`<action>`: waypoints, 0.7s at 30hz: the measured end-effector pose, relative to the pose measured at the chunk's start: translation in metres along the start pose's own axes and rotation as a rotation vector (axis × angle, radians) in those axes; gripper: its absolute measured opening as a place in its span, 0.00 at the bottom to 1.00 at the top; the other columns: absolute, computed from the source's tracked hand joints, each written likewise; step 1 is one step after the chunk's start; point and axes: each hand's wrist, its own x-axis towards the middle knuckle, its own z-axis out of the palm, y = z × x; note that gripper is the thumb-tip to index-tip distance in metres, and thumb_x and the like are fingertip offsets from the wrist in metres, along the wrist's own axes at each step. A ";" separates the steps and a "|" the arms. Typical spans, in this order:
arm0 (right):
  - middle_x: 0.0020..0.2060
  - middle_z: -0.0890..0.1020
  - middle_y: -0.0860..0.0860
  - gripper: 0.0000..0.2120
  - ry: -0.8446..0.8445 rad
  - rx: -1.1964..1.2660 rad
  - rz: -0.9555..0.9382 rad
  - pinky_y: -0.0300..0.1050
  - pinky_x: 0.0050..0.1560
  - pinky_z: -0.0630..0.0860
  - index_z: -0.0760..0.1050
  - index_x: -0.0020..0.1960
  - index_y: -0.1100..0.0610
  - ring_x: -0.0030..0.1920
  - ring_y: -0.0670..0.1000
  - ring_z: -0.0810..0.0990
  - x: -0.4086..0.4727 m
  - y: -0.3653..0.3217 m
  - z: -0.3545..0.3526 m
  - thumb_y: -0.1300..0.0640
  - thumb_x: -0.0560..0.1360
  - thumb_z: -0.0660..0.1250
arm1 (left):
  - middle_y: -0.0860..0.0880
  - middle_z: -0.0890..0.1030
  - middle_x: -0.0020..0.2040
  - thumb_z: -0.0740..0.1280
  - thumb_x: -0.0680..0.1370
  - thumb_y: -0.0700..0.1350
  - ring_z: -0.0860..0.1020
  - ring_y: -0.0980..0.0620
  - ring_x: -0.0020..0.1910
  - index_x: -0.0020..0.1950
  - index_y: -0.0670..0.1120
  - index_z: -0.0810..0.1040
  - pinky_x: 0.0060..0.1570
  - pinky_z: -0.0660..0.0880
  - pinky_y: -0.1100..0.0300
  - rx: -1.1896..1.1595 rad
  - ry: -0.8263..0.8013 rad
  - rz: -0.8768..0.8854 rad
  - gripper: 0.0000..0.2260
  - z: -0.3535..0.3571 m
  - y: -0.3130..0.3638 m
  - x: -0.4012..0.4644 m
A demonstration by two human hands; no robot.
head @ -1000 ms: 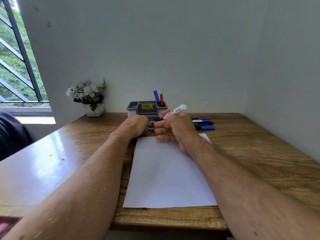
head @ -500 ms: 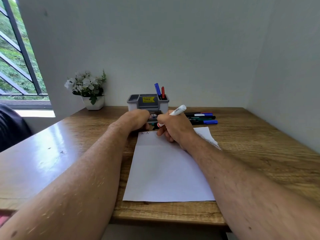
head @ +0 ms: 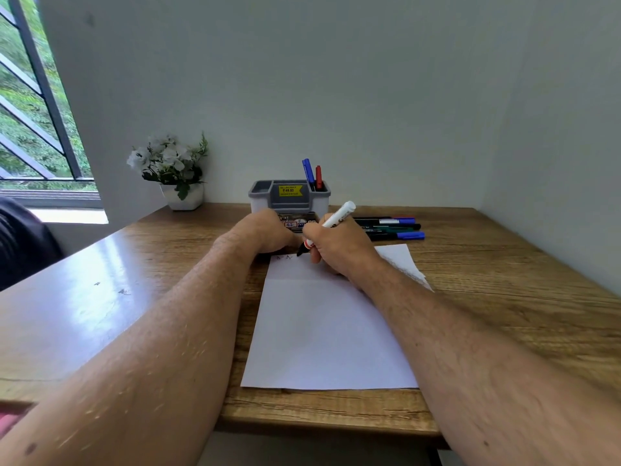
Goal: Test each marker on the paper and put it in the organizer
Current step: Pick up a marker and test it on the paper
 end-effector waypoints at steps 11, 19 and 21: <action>0.32 0.79 0.50 0.10 -0.005 0.009 0.011 0.29 0.18 0.64 0.75 0.44 0.56 0.25 0.42 0.72 -0.001 -0.002 -0.001 0.49 0.76 0.64 | 0.47 0.81 0.51 0.66 0.77 0.57 0.78 0.48 0.51 0.59 0.47 0.78 0.55 0.75 0.53 0.047 0.026 0.029 0.17 0.005 -0.001 0.007; 0.34 0.82 0.50 0.10 -0.018 0.017 0.023 0.31 0.21 0.65 0.77 0.47 0.56 0.21 0.39 0.72 -0.002 -0.003 0.000 0.49 0.75 0.65 | 0.41 0.79 0.58 0.53 0.84 0.55 0.76 0.43 0.59 0.63 0.42 0.76 0.63 0.70 0.48 -0.104 0.085 -0.037 0.21 0.003 0.005 0.005; 0.33 0.80 0.50 0.10 -0.006 0.053 0.034 0.29 0.18 0.63 0.75 0.46 0.56 0.18 0.39 0.71 -0.002 -0.003 -0.001 0.50 0.76 0.65 | 0.42 0.78 0.51 0.53 0.83 0.51 0.76 0.44 0.51 0.57 0.43 0.78 0.57 0.71 0.49 -0.202 0.071 -0.033 0.18 0.000 0.006 -0.001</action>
